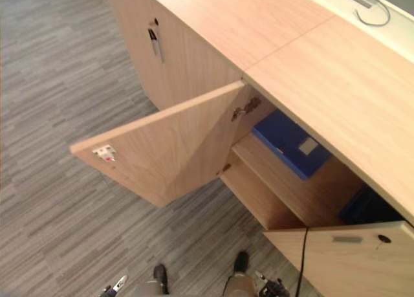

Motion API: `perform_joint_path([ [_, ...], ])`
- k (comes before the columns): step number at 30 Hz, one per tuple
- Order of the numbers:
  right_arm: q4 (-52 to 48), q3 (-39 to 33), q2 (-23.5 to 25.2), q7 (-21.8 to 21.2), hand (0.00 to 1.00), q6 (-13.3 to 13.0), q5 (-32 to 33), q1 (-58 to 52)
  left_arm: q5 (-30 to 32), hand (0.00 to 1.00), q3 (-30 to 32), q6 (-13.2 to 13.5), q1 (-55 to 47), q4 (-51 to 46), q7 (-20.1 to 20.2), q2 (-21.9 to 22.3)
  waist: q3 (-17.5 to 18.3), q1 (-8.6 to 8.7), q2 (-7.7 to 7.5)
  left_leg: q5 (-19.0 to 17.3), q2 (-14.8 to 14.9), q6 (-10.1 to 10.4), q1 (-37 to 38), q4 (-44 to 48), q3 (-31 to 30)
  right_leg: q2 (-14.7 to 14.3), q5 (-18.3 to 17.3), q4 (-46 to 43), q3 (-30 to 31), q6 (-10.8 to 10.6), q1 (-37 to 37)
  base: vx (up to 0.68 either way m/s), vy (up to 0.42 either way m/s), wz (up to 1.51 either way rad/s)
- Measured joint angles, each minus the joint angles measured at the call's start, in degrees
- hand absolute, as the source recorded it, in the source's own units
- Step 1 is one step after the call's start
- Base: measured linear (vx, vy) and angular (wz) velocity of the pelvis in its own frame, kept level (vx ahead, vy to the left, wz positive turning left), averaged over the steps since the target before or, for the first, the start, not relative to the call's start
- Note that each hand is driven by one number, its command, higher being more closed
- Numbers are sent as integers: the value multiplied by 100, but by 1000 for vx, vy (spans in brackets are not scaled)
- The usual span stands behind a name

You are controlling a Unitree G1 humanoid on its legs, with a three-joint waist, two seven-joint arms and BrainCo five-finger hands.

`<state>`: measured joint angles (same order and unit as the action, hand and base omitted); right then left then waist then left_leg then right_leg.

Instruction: Walk over to the cabinet, pick up the folder, carry it to the office cabinet, place the folder inside the office cabinet, then close the office cabinet door

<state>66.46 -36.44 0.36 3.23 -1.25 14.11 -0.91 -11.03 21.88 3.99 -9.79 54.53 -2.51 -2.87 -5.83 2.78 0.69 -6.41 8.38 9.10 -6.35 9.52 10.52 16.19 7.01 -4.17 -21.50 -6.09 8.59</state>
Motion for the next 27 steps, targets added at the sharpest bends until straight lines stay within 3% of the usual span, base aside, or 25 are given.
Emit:
perform_joint_path([
  [2, -97, 4, 19, -43, 0, 2, 44, -130, -9, 0, -38, 38, 6, -502, -19, -5, 243, -9, 80, 61, -13, -83, 162, -236, 153, -43, 79, 132, -1, 9, -21, 73, 49, -26],
  [7, -165, 53, -48, -104, 0, 40, -172, -199, -310, 0, -24, 68, 10, -952, -29, 104, 335, 5, 233, 256, 109, -49, 490, -613, 308, -260, 77, 258, 4, 7, -117, 6, -55, -22],
  [10, -173, 63, -81, -104, 0, 130, -205, -202, -324, 0, -13, 38, 10, -1204, -41, 200, 342, 6, 242, 333, 186, -5, 576, -758, 314, -345, 70, 334, 3, 9, -173, -56, -62, -3],
  [15, -256, 401, -155, -107, 0, 167, -202, -239, -266, 0, 845, -112, 351, -1353, -180, -38, 403, 22, 254, 516, 220, 24, 573, -1041, 274, -460, -6, 389, 4, 4, -100, -98, -61, -1],
  [20, -278, 683, -291, -151, 0, 170, -193, -256, 403, 0, 1784, -355, 1039, -1308, -635, -957, 467, 41, 275, 717, 332, 89, 551, -1239, 284, -605, -22, 352, 15, 84, 23, -63, -50, -1],
  [27, -151, 725, -448, -297, 0, 164, -176, -271, 1340, 0, 1991, -581, 2763, -59, -724, -3174, 478, 70, 233, 737, 313, 97, 743, -1228, 492, -625, -27, 220, 312, 91, 82, 4, 8, -18],
])
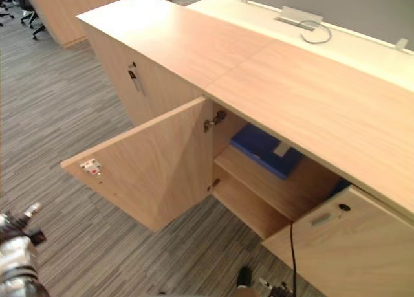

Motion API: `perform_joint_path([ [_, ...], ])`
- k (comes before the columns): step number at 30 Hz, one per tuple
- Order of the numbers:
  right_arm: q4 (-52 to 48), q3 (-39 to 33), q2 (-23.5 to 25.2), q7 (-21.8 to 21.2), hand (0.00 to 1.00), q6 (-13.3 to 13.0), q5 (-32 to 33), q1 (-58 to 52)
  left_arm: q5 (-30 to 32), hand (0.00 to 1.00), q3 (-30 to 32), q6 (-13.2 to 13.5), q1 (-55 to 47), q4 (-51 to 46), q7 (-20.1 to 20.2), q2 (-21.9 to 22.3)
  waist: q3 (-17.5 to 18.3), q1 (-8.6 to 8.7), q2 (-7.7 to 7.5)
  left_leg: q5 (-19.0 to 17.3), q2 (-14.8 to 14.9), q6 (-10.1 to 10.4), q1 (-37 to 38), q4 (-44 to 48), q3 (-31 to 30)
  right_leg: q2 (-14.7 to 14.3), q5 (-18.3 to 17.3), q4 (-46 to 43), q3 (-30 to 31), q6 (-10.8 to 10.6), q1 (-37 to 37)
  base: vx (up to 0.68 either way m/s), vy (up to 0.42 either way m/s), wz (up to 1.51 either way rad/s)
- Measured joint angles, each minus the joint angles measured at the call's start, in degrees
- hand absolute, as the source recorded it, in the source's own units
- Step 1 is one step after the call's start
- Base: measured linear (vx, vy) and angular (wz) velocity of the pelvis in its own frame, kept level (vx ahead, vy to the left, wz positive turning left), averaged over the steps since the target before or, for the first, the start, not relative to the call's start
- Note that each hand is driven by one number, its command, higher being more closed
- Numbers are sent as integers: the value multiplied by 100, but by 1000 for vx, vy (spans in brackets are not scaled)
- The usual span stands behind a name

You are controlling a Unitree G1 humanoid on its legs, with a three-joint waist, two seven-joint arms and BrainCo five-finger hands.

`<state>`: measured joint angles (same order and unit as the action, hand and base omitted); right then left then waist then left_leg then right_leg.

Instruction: Walk over to the cabinet, pick up the folder, carry it to the office cabinet, place the folder inside the office cabinet, then close the office cabinet door

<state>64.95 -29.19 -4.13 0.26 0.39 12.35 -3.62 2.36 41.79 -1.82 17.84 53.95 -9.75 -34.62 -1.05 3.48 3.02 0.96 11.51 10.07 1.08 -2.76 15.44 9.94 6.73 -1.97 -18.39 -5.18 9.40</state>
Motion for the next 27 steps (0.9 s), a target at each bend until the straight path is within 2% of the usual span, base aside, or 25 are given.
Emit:
perform_joint_path([
  [4, 138, -11, 6, -83, 0, 10, 10, -110, 136, 0, -509, -4, 762, 13, -4, -382, -16, 36, -20, 0, -24, 0, -10, 0, 113, 6, -20, -120, 156, 20, 189, -1, 19, -19],
  [6, 250, -79, 14, -140, 0, 15, 53, -254, 265, 0, -1147, -12, 990, -243, 2, -375, -17, 118, -23, -1, -13, -2, 1, -1, 112, 7, -102, -239, 165, 34, 219, 0, 1, -3],
  [9, 277, -115, 45, -193, 0, 17, 147, -379, 471, 0, -1644, -9, 993, -727, 26, -365, -57, 190, -78, -2, 0, -2, -18, -6, 144, 1, -173, -407, 239, 61, 352, 14, 3, -8],
  [12, 321, -335, 90, -217, 0, 44, 218, -515, 593, 0, -2245, -11, 929, -730, 179, -296, -107, 130, -132, -2, 3, -2, -8, -7, 143, 6, -194, -454, 240, 78, 353, 14, 8, 1],
  [15, 331, -333, 135, -235, 0, 56, 218, -498, 1118, 0, -3570, -25, 652, -711, 725, -168, -130, 103, -224, -5, 0, -5, -14, -11, 147, 12, -194, -459, 240, 78, 351, 2, 11, 3],
  [17, 322, -332, 144, -248, 0, 61, 220, -484, 1458, 0, -3816, 34, 659, -631, 993, -107, -118, 109, -271, -9, 4, -7, -6, -12, 161, 7, -195, -457, 248, 81, 348, 0, 0, 0],
  [19, 326, -324, 147, -246, 0, 69, 220, -392, 1967, 0, -4367, 142, 674, -508, 1158, -176, -111, 59, -279, -13, -3, -6, 2, -13, 172, 10, -192, -453, 274, 84, 342, 0, 0, 0],
  [24, 318, -193, 134, -227, 0, 14, 237, -189, 2706, 0, -5561, 141, 658, -569, 1125, -296, -64, -6, -267, -16, -26, 4, -33, -14, 132, 16, -172, -300, 298, 96, 288, -13, 15, 8],
  [27, 280, -40, 117, -171, 0, -47, 243, -135, 2938, 0, -6306, 143, 570, -1104, 1032, -423, -13, -37, -248, -11, -62, 17, -120, -19, -4, 25, -110, -107, 308, -53, 240, -17, 19, 25],
])
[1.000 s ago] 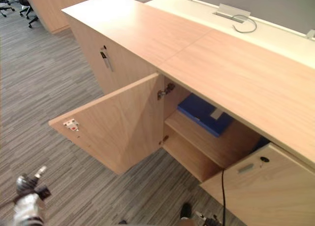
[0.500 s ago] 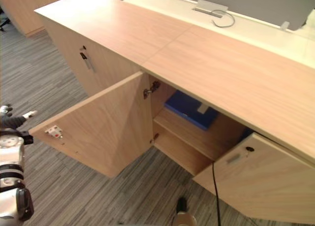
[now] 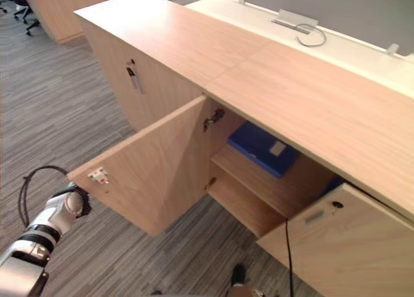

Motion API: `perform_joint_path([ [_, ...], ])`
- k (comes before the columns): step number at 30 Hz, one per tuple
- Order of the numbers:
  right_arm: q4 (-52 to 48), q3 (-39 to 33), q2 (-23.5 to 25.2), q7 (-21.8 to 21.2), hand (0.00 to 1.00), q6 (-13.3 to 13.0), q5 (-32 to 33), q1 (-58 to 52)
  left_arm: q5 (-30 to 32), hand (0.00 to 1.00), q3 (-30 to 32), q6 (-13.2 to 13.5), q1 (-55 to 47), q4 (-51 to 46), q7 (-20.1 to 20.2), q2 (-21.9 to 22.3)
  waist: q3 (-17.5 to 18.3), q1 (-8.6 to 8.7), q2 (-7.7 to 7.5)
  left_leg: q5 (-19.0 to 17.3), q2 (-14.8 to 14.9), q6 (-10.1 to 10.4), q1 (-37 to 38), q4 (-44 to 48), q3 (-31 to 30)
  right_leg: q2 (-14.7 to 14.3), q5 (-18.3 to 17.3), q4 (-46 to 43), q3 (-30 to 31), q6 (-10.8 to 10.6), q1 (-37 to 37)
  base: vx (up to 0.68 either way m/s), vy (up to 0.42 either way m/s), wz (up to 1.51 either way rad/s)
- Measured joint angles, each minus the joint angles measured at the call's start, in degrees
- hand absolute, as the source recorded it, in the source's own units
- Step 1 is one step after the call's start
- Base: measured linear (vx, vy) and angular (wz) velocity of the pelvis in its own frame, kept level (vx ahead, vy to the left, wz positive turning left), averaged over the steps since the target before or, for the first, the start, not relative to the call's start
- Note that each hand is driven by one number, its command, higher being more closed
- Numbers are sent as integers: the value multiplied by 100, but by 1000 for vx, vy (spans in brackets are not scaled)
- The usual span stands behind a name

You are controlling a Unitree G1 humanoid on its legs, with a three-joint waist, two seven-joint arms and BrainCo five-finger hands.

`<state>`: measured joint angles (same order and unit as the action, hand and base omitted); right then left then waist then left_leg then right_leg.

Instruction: Walk over to the cabinet, pick up the folder, carry it to the office cabinet, place the folder inside the office cabinet, then close the office cabinet door

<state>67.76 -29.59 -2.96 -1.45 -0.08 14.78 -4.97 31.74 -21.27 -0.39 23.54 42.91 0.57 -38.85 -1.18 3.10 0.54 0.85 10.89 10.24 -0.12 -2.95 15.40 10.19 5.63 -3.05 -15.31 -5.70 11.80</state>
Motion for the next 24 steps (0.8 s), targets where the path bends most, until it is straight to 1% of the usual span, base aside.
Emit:
perform_joint_path([
  [1, -3, 3, 2, 5, 0, -5, 0, 5, 38, 0, -93, 0, -31, -89, -44, -12, 2, -6, 2, 3, -4, -3, 0, 0, -13, 0, 24, 35, 0, -37, -36, 4, 17, 15],
  [3, 3, 1, 2, 92, 0, -19, 0, 0, 149, 0, -646, 25, -203, -473, -265, -60, 27, -33, 8, 24, -31, -32, -33, 7, -64, 27, 68, 83, -3, -86, -93, 30, 25, 11],
  [4, 2, 1, 3, 113, 0, -30, 0, 1, 156, 0, -836, 28, -230, -569, -283, -58, 57, -31, 10, 26, -44, -35, -75, 15, -79, 43, 96, 88, -3, -89, -70, 37, 43, 9],
  [5, 1, -2, 11, 145, 0, -55, 0, 12, 292, 0, -1356, 45, -235, -722, -282, -45, 86, 5, 11, 31, -67, -42, -114, 20, -92, 62, 135, 124, -3, -133, -52, 61, 51, 5],
  [6, 9, -12, 28, 169, 0, -97, -2, 11, 470, 0, -1853, 163, -271, -844, -253, 34, 136, 92, 11, 30, -82, -44, -143, 25, -95, 69, 164, 181, -3, -146, -51, 73, 51, 0],
  [7, 19, -15, 39, 174, 0, -110, -2, 9, 482, 0, -2090, 286, -316, -923, -208, 94, 163, 139, 11, 27, -85, -47, -152, 28, -94, 68, 184, 204, -2, -163, -49, 93, 46, -2],
  [8, 24, -29, 55, 180, 0, -115, -2, 9, 516, 0, -2395, 499, -393, -1079, -128, 224, 184, 222, 17, 23, -83, -51, -158, 34, -92, 66, 199, 219, 0, -177, -54, 106, 45, -4],
  [10, 18, -62, 126, 222, 0, -127, -5, 13, 630, 0, -3204, 1216, -581, -1590, 78, 842, 190, 353, 18, -6, -69, -56, -128, 39, -50, 56, 209, 218, 0, -177, -57, 117, 51, -7],
  [11, 5, -73, 142, 229, 0, -132, -3, 13, 573, 0, -3168, 1217, -671, -1606, 54, 1180, 190, 367, 18, -18, -67, -57, -106, 39, -31, 52, 210, 217, 2, -177, -62, 100, 46, -15],
  [12, -5, -80, 150, 257, 0, -134, -5, 17, 597, 0, -3264, 1439, -689, -1688, 85, 1640, 192, 376, 21, -57, -55, -71, -69, 48, -9, 39, 211, 216, 14, -175, -79, 91, 43, -19],
  [13, -20, -77, 154, 282, 0, -140, -5, 34, 596, 0, -3436, 1701, -698, -1896, 98, 1885, 193, 409, 31, -115, -44, -74, -51, 103, 31, 27, 213, 212, 48, -172, -81, 82, 41, -21],
  [15, -34, -57, 149, 314, 0, -143, -6, 35, 574, 0, -3487, 1877, -809, -2115, 91, 2112, 187, 404, 56, -181, -50, -72, 16, 163, 121, 27, 216, 209, 156, -165, -102, 56, 42, -24],
  [16, -38, -57, 140, 348, 0, -143, -4, 33, 463, 0, -3484, 1872, -910, -2126, 91, 2209, 217, 407, 105, -242, -51, -86, 25, 217, 137, 31, 216, 205, 174, -164, -115, 38, 42, -18],
  [18, -63, -57, 130, 381, 0, -145, -4, 33, 374, 0, -3458, 1859, -1042, -2132, 99, 2268, 242, 406, 144, -271, -56, -80, 25, 246, 139, 49, 215, 195, 183, -163, -115, 10, 15, -3],
  [21, -62, -41, 109, 402, 0, -147, -11, 69, 80, 0, -3363, 1772, -1387, -2210, 121, 2256, 252, 400, 177, -306, -60, -82, 17, 245, 124, 59, 202, 195, 188, -138, -109, -24, 2, 0],
  [24, -63, -30, 106, 403, 0, -142, -24, 155, -193, 0, -3299, 1762, -1670, -2367, 179, 2271, 231, 400, 203, -326, -66, -76, 18, 250, 201, 33, 178, 198, 299, -89, -67, -52, -7, -17],
])
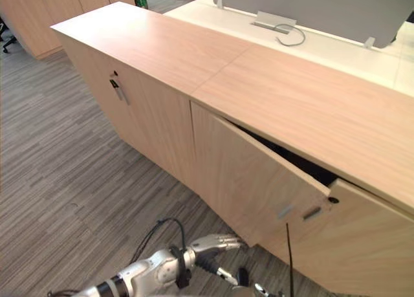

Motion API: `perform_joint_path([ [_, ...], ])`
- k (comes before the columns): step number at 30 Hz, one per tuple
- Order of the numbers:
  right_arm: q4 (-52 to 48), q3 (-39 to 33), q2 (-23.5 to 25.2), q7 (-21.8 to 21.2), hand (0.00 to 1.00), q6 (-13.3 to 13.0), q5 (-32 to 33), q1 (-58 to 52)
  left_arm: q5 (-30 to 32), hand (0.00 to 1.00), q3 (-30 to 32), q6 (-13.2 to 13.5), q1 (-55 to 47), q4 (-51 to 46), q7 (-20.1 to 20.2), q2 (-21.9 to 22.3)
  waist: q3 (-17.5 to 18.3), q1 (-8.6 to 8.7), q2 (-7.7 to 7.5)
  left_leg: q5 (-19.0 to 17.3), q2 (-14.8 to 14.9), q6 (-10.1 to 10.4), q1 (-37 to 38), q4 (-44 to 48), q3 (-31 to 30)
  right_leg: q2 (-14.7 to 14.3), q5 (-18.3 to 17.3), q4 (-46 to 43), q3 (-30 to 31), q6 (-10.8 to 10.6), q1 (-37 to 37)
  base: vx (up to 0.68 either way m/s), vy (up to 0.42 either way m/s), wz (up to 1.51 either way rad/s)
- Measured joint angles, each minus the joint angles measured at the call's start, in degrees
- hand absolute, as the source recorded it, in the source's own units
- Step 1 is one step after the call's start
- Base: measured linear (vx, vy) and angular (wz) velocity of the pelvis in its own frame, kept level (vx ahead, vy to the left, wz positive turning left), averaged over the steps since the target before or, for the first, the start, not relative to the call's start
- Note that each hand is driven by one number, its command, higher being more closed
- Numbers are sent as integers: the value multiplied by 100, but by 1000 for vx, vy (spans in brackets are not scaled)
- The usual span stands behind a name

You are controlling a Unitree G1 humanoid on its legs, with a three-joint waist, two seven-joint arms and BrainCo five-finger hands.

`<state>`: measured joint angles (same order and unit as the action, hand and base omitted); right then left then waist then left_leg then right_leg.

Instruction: Walk over to the cabinet, pick up the folder, carry it to the office cabinet, place the folder inside the office cabinet, then close the office cabinet door

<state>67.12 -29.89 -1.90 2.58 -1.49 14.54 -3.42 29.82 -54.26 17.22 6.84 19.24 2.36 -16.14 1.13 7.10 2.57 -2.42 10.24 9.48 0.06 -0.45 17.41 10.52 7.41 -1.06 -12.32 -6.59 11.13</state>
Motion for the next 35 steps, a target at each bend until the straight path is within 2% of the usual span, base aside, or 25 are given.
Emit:
perform_joint_path([
  [5, -11, 24, -93, -11, 0, 20, -49, 51, -341, 0, 227, -18, -386, -191, 57, 223, -36, 13, 175, -144, 122, 50, 78, 100, 216, -181, 30, 92, 153, 81, 26, -15, -32, -26],
  [6, -15, 24, -96, -24, 0, 19, -60, 40, -366, 0, 313, -30, -462, -190, 64, 268, -28, 21, 189, -216, 214, 75, 80, 205, 247, -246, 10, 91, 164, 108, 8, 42, -100, -25],
  [7, -19, 25, -104, -38, 0, 20, -169, 16, -537, 0, 474, -63, -600, -180, 86, 323, -12, 25, 208, -436, 411, 61, -28, 590, 255, -392, -60, 75, 174, 186, -28, 32, -77, -22],
  [8, -27, 25, -106, -37, 0, 20, -206, 11, -574, 0, 522, -71, -629, -174, 92, 338, -9, 23, 214, -482, 458, 63, -46, 690, 255, -430, -78, 69, 178, 201, -31, 80, -134, -27],
  [9, -137, 62, -87, -34, 0, 25, -253, -50, -773, 0, 794, -147, -780, -137, 113, 415, 7, -8, 227, -632, 671, -50, -172, 1088, 237, -595, -198, 55, 201, 276, -43, 81, -101, -24],
  [11, -147, 67, -75, -32, 0, 25, -263, -77, -1065, 0, 1141, -300, -910, -10, 118, 541, -4, -18, 190, -652, 837, -387, -415, 1773, 156, -666, -251, 46, 216, 313, -58, 83, -125, -20],
  [12, -126, 64, -79, -28, 0, 25, -297, -101, -1238, 0, 1373, -397, -968, 83, 118, 624, -15, -19, 180, -623, 911, -820, -611, 2341, 24, -684, -269, 44, 250, 356, -143, 144, -183, -23],
  [13, -120, 82, -115, -20, 0, 25, -297, -104, -1447, 0, 1661, -474, -1010, 193, 109, 748, -85, -49, 210, -512, 973, -1046, -726, 2885, -228, -741, -315, 37, 333, 394, -279, 131, -153, -33],
  [14, -120, 133, -153, -17, 0, 24, -297, -104, -1549, 0, 1829, -507, -1029, 264, 85, 835, -126, -84, 242, -439, 1003, -1115, -797, 3168, -427, -800, -343, 21, 403, 430, -352, 213, -169, -58],
  [15, -118, 331, -243, -11, 0, 23, -312, -110, -1765, 0, 2181, -577, -1057, 437, 14, 988, -157, -157, 268, -162, 1029, -1022, -985, 3733, -926, -909, -382, 12, 564, 493, -462, 151, -105, -77],
  [16, -127, 487, -247, 12, 0, 15, -342, -106, -2005, 0, 2512, -615, -1060, 635, -90, 1076, -177, -252, 249, 226, 999, -820, -1254, 4333, -1339, -961, -416, 15, 753, 564, -533, 221, -109, -79],
  [17, -130, 503, -250, 23, 0, 5, -349, -87, -2125, 0, 2664, -621, -1060, 746, -138, 1139, -191, -299, 242, 62, 948, -723, -1366, 4614, -1508, -964, -435, 15, 863, 596, -569, 173, -2, -82],
  [18, -117, 527, -241, 48, 0, 4, -347, -68, -2355, 0, 2975, -637, -1082, 927, -246, 1249, -237, -386, 192, -452, 705, -627, -1470, 4958, -1695, -963, -469, 16, 1090, 647, -653, 175, 47, -66],
  [19, -124, 531, -221, 49, 0, 1, -347, -49, -2475, 0, 3137, -643, -1124, 958, -303, 1279, -261, -418, 167, -666, 576, -612, -1512, 5033, -1751, -961, -501, 16, 1181, 694, -706, 177, 111, -85],
  [20, -127, 530, -183, 50, 0, -10, -342, 7, -2791, 0, 3452, -684, -1241, 959, -332, 1290, -365, -461, 143, -1007, 298, -631, -1526, 5047, -1825, -963, -514, 26, 1367, 705, -856, 156, 166, -84],
  [21, -130, 535, -163, 49, 0, -18, -344, 45, -3083, 0, 3753, -723, -1369, 957, -336, 1291, -409, -499, 140, -1206, 19, -611, -1547, 4832, -1906, -964, -511, 27, 1536, 694, -952, 141, 193, -83],
  [22, -144, 547, -150, 49, 0, -20, -344, 62, -3224, 0, 3902, -732, -1434, 957, -340, 1290, -416, -517, 141, -1292, -120, -623, -1552, 4616, -1981, -964, -513, 27, 1619, 689, -983, 107, 247, -79],
  [23, -191, 690, -126, 48, 0, -25, -345, 98, -3429, 0, 4228, -748, -1543, 959, -341, 1296, -444, -542, 143, -1385, -354, -625, -1510, 4052, -2141, -967, -526, 25, 1780, 657, -1032, 81, 290, -80],
  [24, -246, 738, -83, 41, 0, -33, -345, 99, -3628, 0, 4600, -774, -1623, 985, -323, 1339, -479, -586, 179, -1370, -502, -607, -1383, 3201, -2338, -996, -548, 12, 1949, 592, -1064, 62, 300, -76],
  [25, -300, 741, -102, 37, 0, -41, -369, 90, -3745, 0, 4788, -775, -1627, 1040, -320, 1396, -515, -613, 250, -1203, -526, -532, -1270, 2739, -2484, -1048, -578, 6, 1988, 543, -1064, 9, 337, -73],
  [26, -348, 749, -68, 38, 0, -40, -377, 81, -4047, 0, 5192, -819, -1585, 1295, -315, 1448, -619, -684, 199, -1037, -581, -537, -1038, 2623, -2347, -1006, -627, 7, 2079, 471, -1220, 1, 248, -47],
  [27, -450, 786, 66, 21, 0, -40, -335, -24, -4583, 0, 5683, -887, -1622, 1449, -328, 1458, -618, -670, -4, -999, -705, -611, -850, 2415, -2252, -841, -642, -16, 1863, 453, -1322, 23, 262, -38],
  [28, -479, 852, 100, 31, 0, -52, -304, -72, -4790, 0, 5891, -892, -1626, 1515, -341, 1473, -630, -667, -59, -993, -739, -635, -782, 2367, -2191, -792, -660, -26, 1854, 427, -1357, 47, 146, -15],
  [31, -643, 1405, 90, -8, 0, -92, -268, -243, -5829, 0, 6651, -864, -1782, 1929, -594, 1564, -523, -701, -163, -952, -843, -743, -440, 2008, -1904, -621, -687, -20, 1768, 386, -1436, 82, 134, -31],
  [35, -633, 1418, 103, -11, 0, -93, -220, -291, -6247, 0, 6966, -828, -1780, 2720, -671, 1603, -365, -694, -219, -760, -922, -806, -149, 1462, -1754, -509, -735, 58, 1720, 310, -1426, 129, 19, -22],
])
